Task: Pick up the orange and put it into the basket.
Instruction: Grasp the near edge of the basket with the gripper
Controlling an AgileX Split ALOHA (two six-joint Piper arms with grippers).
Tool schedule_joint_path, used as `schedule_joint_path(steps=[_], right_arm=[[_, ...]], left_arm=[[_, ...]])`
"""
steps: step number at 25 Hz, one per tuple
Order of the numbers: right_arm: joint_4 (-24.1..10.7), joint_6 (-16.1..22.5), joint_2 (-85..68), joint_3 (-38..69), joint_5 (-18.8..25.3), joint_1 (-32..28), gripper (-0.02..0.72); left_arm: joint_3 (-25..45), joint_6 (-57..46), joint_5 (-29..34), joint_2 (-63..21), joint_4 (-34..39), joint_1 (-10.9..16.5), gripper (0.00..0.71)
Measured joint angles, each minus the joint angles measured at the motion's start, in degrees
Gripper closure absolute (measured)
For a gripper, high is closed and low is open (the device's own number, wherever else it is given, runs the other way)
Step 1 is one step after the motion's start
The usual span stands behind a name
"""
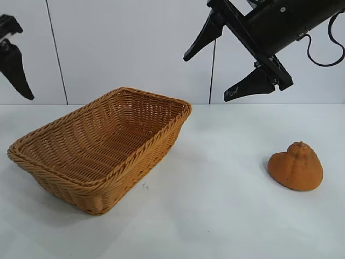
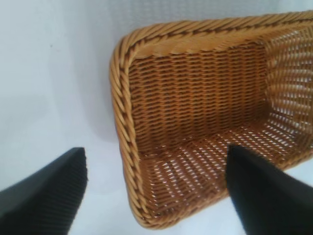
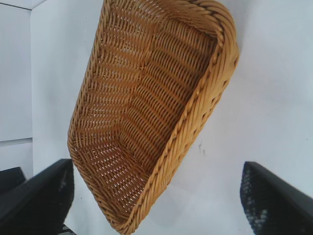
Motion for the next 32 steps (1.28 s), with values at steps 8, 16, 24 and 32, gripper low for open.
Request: schedule_joint_path(steps=[8, 16, 24, 32], right_arm=[[0.0, 0.0, 0.0, 0.0, 0.1, 0.0, 0.072], [0.0, 0.0, 0.0, 0.0, 0.1, 0.0, 0.072], [0.0, 0.0, 0.0, 0.0, 0.1, 0.0, 0.072], [0.0, 0.0, 0.0, 0.0, 0.2, 0.0, 0.072]], left_arm=[[0.0, 0.1, -9.1, 13.9, 0.2, 0.0, 0.154], [0.0, 0.1, -14.0, 21.3, 0.1, 0.0, 0.154], [-0.1, 0.1, -13.8, 21.3, -0.2, 0.0, 0.605], [-5.9, 3.9, -6.4, 20.2, -1.8, 1.5, 0.614]])
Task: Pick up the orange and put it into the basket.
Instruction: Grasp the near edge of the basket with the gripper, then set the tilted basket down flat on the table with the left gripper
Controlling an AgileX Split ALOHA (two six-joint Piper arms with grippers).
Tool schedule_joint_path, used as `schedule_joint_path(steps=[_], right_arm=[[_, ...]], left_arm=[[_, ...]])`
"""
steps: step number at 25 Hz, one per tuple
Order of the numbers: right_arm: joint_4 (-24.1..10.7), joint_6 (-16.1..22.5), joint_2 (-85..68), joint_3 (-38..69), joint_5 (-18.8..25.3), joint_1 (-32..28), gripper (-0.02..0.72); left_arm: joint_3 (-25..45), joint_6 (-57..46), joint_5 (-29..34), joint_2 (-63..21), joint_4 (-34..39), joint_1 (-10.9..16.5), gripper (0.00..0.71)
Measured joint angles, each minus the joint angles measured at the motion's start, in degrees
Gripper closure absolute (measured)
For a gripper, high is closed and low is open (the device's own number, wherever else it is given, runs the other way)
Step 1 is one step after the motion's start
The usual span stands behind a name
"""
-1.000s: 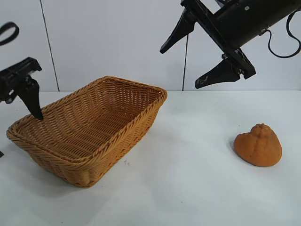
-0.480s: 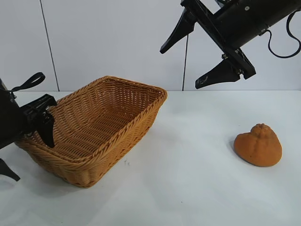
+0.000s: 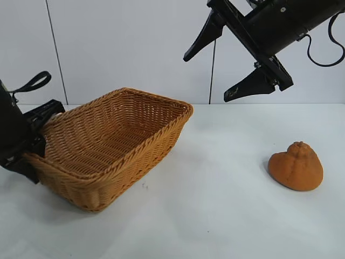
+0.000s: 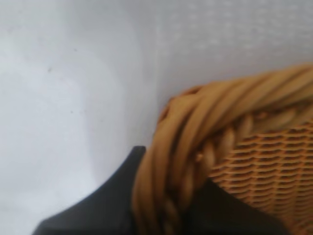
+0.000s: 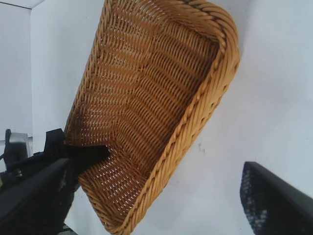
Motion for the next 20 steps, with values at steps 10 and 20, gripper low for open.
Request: schedule_joint_path(steps=[10, 20], right_arm=[[0.0, 0.0, 0.0, 0.0, 0.1, 0.0, 0.072], [0.0, 0.0, 0.0, 0.0, 1.3, 0.0, 0.072]], left_arm=[[-19.6, 25.6, 14.1, 6.9, -10.5, 4.6, 0.613], [-30.6, 49.1, 28.1, 12.4, -10.7, 4.5, 0.613]])
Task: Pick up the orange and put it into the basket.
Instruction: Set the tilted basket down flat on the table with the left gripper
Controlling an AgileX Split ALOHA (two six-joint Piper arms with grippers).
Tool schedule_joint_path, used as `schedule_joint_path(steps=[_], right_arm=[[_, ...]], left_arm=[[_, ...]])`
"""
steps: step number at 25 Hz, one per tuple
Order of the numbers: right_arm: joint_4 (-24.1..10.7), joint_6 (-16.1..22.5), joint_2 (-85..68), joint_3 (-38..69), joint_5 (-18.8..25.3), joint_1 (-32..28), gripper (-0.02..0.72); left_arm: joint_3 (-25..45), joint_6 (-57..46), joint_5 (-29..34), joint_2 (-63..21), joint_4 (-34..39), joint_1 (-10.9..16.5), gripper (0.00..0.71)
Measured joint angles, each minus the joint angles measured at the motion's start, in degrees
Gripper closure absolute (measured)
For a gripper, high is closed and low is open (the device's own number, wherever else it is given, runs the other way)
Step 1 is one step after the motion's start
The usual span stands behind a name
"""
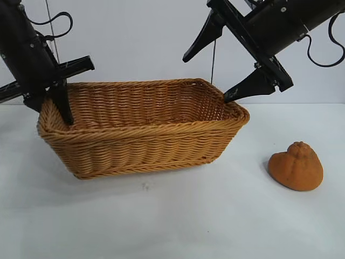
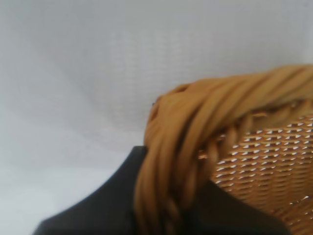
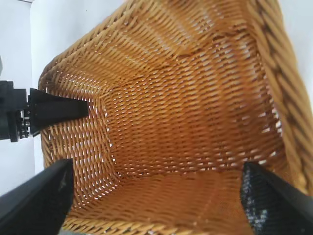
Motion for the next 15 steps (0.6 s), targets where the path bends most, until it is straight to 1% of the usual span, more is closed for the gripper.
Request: schedule_joint_path(steps=[4, 8, 12, 15], right_arm=[[0.0, 0.0, 0.0, 0.0, 0.0, 0.0, 0.072], [0.0, 0.0, 0.0, 0.0, 0.1, 0.0, 0.072], [0.0, 0.0, 0.0, 0.0, 0.2, 0.0, 0.072], [0.0, 0.0, 0.0, 0.0, 0.5, 0.0, 0.072]], left_arm=[[0.0, 4.2, 1.0, 0.0, 0.3, -0.7, 0.613], [-0.3, 5.1, -0.5, 0.6, 0.1, -1.8, 0.613], [-0.5, 5.4, -1.1, 2.7, -0.7, -1.8, 0.613], [-0.5, 6.3, -2.9, 5.8, -0.7, -1.8, 0.613]])
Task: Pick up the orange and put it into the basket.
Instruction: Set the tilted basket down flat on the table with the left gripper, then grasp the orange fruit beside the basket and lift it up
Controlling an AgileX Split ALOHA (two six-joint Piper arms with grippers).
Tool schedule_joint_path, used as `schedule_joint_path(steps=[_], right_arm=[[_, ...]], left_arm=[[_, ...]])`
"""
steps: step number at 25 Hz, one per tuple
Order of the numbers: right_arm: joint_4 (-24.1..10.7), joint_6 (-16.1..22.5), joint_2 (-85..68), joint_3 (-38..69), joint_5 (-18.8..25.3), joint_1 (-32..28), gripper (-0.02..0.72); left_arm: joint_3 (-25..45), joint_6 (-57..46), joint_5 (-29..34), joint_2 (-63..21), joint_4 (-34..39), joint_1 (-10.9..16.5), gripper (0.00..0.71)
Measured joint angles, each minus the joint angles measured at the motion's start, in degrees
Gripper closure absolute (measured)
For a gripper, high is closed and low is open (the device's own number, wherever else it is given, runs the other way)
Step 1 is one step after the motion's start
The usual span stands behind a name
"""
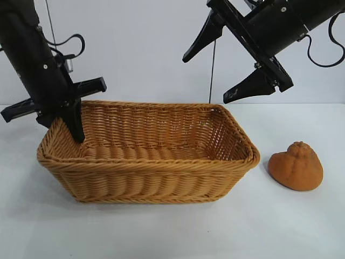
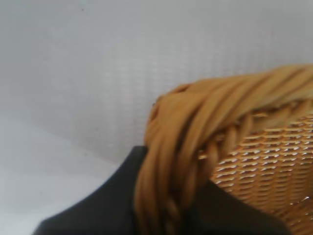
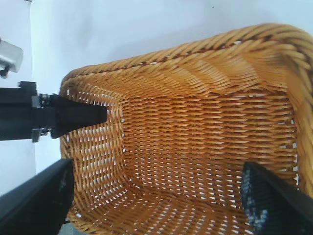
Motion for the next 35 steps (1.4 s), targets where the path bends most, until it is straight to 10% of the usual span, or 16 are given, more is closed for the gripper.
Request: schedule_joint_path(steps=[8, 16, 25, 35], right_arm=[[0.0, 0.0, 0.0, 0.0, 0.5, 0.0, 0.072], [0.0, 0.0, 0.0, 0.0, 0.5, 0.0, 0.072], [0.0, 0.0, 0.0, 0.0, 0.7, 0.0, 0.072], [-0.2, 0.0, 0.0, 0.0, 0.7, 0.0, 0.072]], left_arm=[[0.0, 2.3, -2.7, 2.6, -0.9, 0.0, 0.573], [0.0, 2.4, -0.6, 1.9, -1.5, 0.0, 0.129], [-3.9, 2.5, 4.6, -7.6, 4.5, 0.9, 0.098], [-11.4, 4.3, 14.4, -8.9, 19.7, 9.6, 0.098]])
